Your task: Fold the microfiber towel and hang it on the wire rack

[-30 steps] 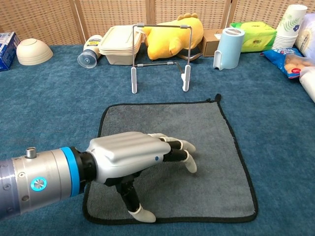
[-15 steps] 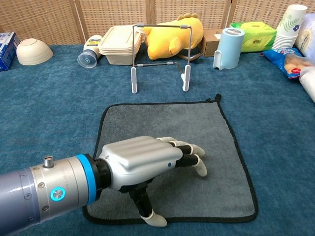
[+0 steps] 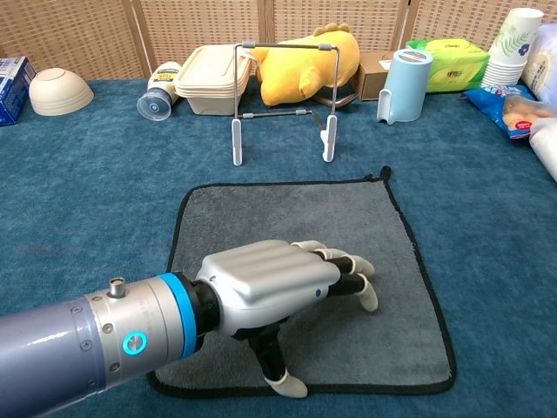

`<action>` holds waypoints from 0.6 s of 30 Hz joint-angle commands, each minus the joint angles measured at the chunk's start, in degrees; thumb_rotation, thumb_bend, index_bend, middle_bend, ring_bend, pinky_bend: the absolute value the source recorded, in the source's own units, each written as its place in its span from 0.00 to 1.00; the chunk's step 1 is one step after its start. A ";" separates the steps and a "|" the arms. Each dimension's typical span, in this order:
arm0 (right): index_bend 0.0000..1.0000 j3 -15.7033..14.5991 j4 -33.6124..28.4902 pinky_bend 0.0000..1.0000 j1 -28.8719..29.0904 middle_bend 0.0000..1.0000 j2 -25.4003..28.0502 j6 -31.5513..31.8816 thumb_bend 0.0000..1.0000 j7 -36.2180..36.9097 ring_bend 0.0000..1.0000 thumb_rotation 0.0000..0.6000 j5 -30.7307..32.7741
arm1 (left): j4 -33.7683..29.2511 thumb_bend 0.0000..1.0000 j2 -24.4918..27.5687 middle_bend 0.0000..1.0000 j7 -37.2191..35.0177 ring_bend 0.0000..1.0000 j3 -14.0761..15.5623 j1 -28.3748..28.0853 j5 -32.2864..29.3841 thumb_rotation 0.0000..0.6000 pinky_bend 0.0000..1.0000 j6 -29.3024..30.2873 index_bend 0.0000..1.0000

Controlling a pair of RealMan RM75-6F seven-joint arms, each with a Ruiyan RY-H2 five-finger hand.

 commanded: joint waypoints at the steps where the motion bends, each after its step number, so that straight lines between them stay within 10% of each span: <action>1: 0.10 0.00 -0.04 0.00 -0.03 0.03 0.02 0.01 0.31 0.03 0.00 1.00 -0.01 | 0.59 0.19 -0.52 0.03 0.35 0.00 -0.14 -0.23 0.09 1.00 0.00 0.58 0.20; 18: 0.10 0.06 0.07 0.00 -0.20 0.03 0.12 0.02 0.31 0.27 0.00 1.00 0.02 | 1.04 0.19 -1.67 0.04 -0.24 0.00 -0.14 0.14 0.84 1.00 0.00 3.59 0.21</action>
